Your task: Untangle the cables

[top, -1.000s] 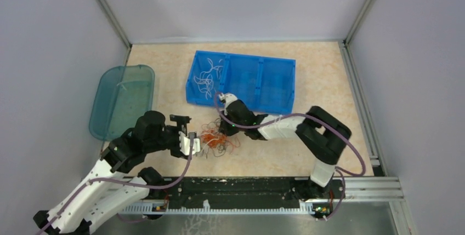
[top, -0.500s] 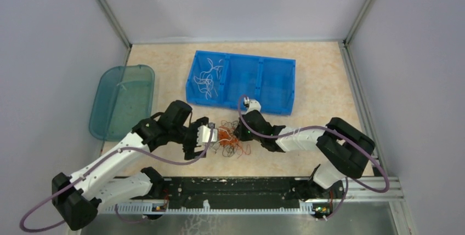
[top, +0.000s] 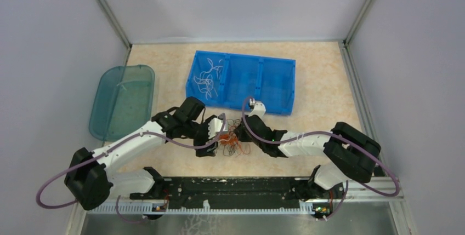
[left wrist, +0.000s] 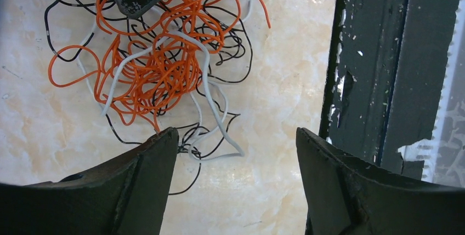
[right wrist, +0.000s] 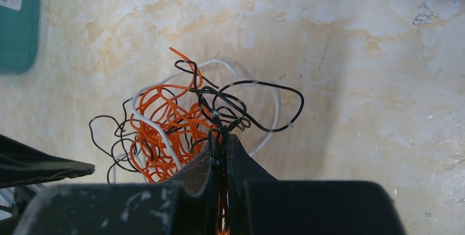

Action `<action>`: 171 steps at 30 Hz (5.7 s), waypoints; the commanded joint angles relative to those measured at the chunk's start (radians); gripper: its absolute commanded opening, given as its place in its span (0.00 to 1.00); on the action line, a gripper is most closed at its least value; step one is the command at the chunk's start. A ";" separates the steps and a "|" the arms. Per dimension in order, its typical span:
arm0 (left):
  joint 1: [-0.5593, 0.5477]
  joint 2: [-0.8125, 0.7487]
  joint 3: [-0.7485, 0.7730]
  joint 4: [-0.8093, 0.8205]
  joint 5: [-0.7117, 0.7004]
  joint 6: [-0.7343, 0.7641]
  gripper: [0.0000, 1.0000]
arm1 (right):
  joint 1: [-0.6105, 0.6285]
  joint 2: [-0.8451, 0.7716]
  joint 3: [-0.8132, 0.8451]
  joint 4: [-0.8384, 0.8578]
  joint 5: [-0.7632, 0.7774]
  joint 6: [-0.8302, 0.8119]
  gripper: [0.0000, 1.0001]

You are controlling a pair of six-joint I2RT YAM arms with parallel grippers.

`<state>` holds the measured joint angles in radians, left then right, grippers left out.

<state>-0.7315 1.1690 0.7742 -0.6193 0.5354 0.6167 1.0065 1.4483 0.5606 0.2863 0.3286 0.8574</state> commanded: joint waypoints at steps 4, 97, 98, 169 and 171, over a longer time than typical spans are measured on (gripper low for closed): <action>-0.012 0.056 -0.014 0.143 -0.054 -0.034 0.72 | 0.025 -0.055 -0.007 0.052 0.064 0.045 0.00; -0.012 -0.052 0.934 -0.184 0.056 0.016 0.00 | 0.095 0.076 -0.213 1.024 -0.069 -0.388 0.44; -0.012 -0.055 0.941 -0.167 0.048 0.023 0.00 | 0.095 0.075 -0.220 1.024 -0.069 -0.381 0.43; 0.308 0.259 0.807 0.817 -0.542 0.302 0.00 | 0.057 -0.444 -0.234 0.348 0.164 -0.341 0.84; 0.315 0.273 0.835 0.847 -0.547 0.299 0.00 | 0.057 -0.444 -0.235 0.349 0.165 -0.340 0.84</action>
<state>-0.4320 1.4258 1.5333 0.0990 -0.0021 0.9184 1.0740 1.0187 0.2977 0.6102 0.4828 0.5087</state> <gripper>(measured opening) 0.009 0.840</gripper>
